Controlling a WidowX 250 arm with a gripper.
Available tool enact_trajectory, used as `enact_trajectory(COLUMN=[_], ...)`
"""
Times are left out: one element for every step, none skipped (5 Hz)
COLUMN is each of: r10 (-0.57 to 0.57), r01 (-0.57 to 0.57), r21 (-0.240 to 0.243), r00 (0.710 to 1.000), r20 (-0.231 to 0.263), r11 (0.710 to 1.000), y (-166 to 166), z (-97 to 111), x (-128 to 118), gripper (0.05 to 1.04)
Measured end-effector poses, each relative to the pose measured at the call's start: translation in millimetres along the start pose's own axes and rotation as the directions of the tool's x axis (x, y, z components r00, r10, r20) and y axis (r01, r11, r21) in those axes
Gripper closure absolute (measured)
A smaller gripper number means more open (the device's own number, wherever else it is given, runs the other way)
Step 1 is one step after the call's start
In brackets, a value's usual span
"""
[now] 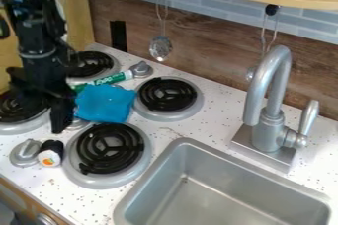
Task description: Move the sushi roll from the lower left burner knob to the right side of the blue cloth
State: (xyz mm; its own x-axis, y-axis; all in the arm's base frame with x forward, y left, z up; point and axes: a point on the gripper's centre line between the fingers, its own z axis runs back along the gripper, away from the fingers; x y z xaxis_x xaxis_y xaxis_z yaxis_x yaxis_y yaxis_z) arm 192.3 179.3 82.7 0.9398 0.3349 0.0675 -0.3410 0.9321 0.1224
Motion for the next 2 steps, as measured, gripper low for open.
enact_trajectory(r10=[0.03,0.03], r01=[-0.03,-0.028], r21=[-0.007,-0.041], r00=[0.999,0.998], r20=[0.017,0.05], r11=[1.0,0.999], y=[18,26], z=[-11,-23], x=[-3,-4], gripper=[0.083,0.083])
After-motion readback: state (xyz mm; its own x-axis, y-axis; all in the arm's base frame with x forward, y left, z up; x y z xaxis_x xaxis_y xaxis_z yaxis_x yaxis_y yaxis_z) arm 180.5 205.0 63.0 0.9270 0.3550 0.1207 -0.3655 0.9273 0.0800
